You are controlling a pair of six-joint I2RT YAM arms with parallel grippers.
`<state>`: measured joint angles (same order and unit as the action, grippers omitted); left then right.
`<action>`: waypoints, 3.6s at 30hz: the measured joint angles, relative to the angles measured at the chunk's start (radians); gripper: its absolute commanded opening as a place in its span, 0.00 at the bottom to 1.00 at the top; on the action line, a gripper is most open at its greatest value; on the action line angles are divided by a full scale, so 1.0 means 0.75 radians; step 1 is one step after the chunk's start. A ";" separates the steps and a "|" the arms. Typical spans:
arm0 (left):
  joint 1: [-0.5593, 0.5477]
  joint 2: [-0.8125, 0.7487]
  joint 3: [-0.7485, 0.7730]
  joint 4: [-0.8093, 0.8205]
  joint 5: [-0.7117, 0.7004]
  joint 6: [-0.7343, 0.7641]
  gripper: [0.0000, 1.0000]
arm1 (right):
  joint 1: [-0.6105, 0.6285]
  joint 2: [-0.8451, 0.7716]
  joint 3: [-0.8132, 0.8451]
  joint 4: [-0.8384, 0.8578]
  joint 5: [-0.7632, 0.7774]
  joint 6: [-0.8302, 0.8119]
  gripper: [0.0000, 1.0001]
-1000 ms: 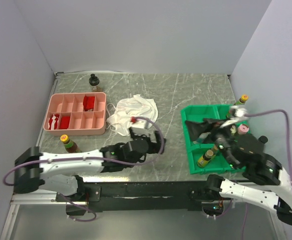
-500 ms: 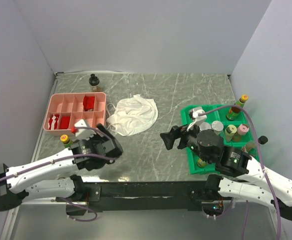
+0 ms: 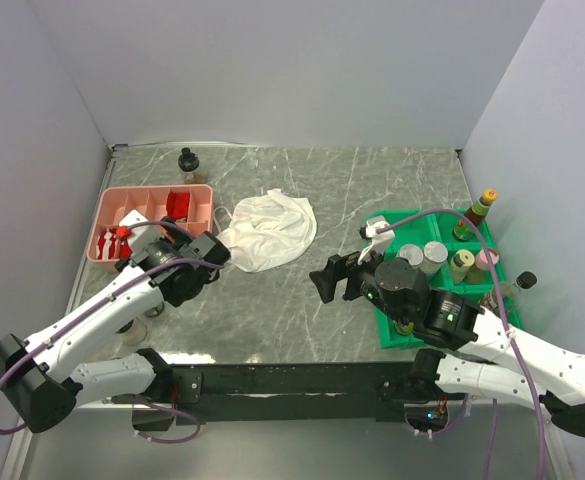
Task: Organize the condiment bottles
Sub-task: Move the storage box to the center of the board.
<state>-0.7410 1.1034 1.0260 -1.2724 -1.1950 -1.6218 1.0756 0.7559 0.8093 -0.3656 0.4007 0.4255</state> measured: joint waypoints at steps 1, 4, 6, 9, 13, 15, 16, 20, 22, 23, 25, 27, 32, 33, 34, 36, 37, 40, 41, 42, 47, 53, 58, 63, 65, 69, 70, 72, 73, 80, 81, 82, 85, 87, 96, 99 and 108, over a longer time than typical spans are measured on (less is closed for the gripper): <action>0.019 -0.001 0.000 -0.005 -0.002 0.007 0.92 | 0.000 0.000 -0.001 0.001 -0.001 0.000 1.00; 0.072 -0.002 0.000 -0.012 -0.009 0.017 0.91 | 0.000 -0.003 -0.007 0.015 -0.002 -0.001 1.00; 0.099 0.000 0.000 -0.014 -0.009 0.006 0.92 | 0.000 -0.005 -0.013 0.022 -0.002 -0.001 1.00; 0.122 0.023 0.004 -0.020 -0.010 0.001 0.94 | 0.000 -0.006 -0.019 0.021 -0.003 -0.002 1.00; 0.135 0.107 0.059 -0.026 -0.027 0.012 0.94 | 0.000 -0.006 -0.019 0.021 -0.003 -0.006 1.00; 0.152 0.144 0.108 -0.025 -0.045 0.034 0.95 | 0.000 -0.008 -0.019 0.021 -0.003 -0.006 1.00; 0.164 0.152 0.128 -0.025 -0.052 0.045 0.95 | 0.000 -0.010 -0.020 0.021 -0.003 -0.007 1.00; 0.222 0.128 0.164 -0.025 -0.076 0.101 0.95 | 0.000 -0.026 -0.027 0.019 -0.002 -0.012 1.00; 0.239 0.095 0.164 -0.027 -0.079 0.144 0.96 | 0.000 -0.034 -0.030 0.019 0.003 -0.018 1.00; 0.245 0.075 0.164 -0.031 -0.079 0.162 0.96 | 0.000 -0.037 -0.033 0.019 0.004 -0.020 1.00; 0.257 0.026 0.155 -0.031 -0.079 0.193 0.96 | 0.000 -0.039 -0.039 0.019 0.008 -0.025 1.00; 0.274 -0.031 0.127 -0.035 -0.079 0.206 0.96 | 0.000 -0.040 -0.042 0.018 0.008 -0.030 1.00; 0.302 -0.131 -0.005 -0.046 -0.058 0.183 0.96 | 0.000 -0.040 -0.042 0.020 0.004 -0.031 1.00; 0.305 -0.128 -0.029 -0.048 -0.050 0.175 0.95 | 0.000 -0.040 -0.042 0.020 0.001 -0.031 1.00; 0.307 -0.117 -0.043 -0.050 -0.043 0.168 0.93 | 0.000 -0.040 -0.042 0.020 -0.001 -0.030 1.00; 0.314 -0.068 -0.056 -0.053 -0.032 0.157 0.88 | 0.000 -0.038 -0.042 0.020 -0.003 -0.030 1.00; 0.316 -0.036 -0.056 -0.049 -0.027 0.155 0.87 | 0.000 -0.037 -0.042 0.019 -0.004 -0.030 1.00; 0.317 0.017 -0.056 -0.047 -0.015 0.150 0.81 | 0.000 -0.036 -0.042 0.020 -0.004 -0.030 1.00; 0.318 0.025 -0.056 -0.047 -0.010 0.146 0.80 | 0.000 -0.036 -0.042 0.020 -0.004 -0.030 1.00; 0.318 0.028 -0.056 -0.047 -0.007 0.143 0.80 | 0.000 -0.036 -0.042 0.020 -0.004 -0.030 1.00; 0.320 0.030 -0.062 -0.055 -0.004 0.101 0.79 | 0.000 -0.036 -0.042 0.020 -0.004 -0.030 1.00; 0.323 0.046 -0.076 -0.069 0.001 0.046 0.78 | 0.000 -0.036 -0.042 0.019 -0.004 -0.030 1.00; 0.323 0.121 -0.101 -0.065 0.041 -0.007 0.60 | 0.000 -0.037 -0.042 0.019 -0.004 -0.031 1.00; 0.323 0.142 -0.122 -0.069 0.048 -0.053 0.20 | 0.000 -0.038 -0.042 0.019 -0.004 -0.031 1.00; 0.323 0.142 -0.120 -0.064 0.050 -0.053 0.17 | 0.000 -0.038 -0.042 0.019 -0.004 -0.031 1.00; 0.311 0.159 -0.075 -0.069 0.076 0.011 0.01 | 0.000 -0.038 -0.042 0.019 -0.003 -0.031 1.00; 0.297 0.165 -0.053 -0.072 0.079 0.038 0.01 | 0.000 -0.038 -0.042 0.019 -0.003 -0.031 1.00; 0.224 0.174 0.010 -0.077 0.076 0.096 0.01 | 0.000 -0.038 -0.042 0.019 -0.001 -0.031 1.00; 0.175 0.176 0.043 -0.076 0.072 0.126 0.01 | 0.000 -0.038 -0.042 0.019 0.002 -0.031 1.00; -0.276 0.187 0.224 0.061 0.072 0.421 0.01 | 0.000 -0.063 -0.042 0.000 0.075 -0.012 1.00; -0.327 0.187 0.226 0.125 0.082 0.493 0.01 | 0.000 -0.073 -0.042 -0.006 0.086 -0.005 1.00; -0.372 0.187 0.225 0.207 0.106 0.601 0.01 | 0.000 -0.083 -0.042 -0.012 0.093 -0.003 1.00; -0.481 0.168 0.169 0.553 0.261 0.946 0.01 | 0.000 -0.121 -0.042 -0.020 0.097 0.001 1.00; -0.516 0.131 0.080 0.832 0.422 1.150 0.01 | -0.001 -0.148 -0.042 -0.022 0.093 0.002 1.00; -0.526 0.074 -0.225 1.634 0.938 1.752 0.01 | -0.003 -0.259 -0.062 -0.032 0.087 0.007 1.00; -0.526 0.156 -0.231 1.815 1.073 1.868 0.01 | -0.003 -0.305 -0.069 -0.051 0.095 0.007 1.00; -0.526 0.423 -0.219 2.040 1.283 1.992 0.28 | -0.004 -0.380 -0.086 -0.095 0.122 0.005 1.00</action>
<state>-1.1358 1.4204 0.8619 0.2573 -0.2325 -0.1280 1.0729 0.4706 0.7448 -0.4366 0.4919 0.4294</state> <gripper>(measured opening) 0.412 0.999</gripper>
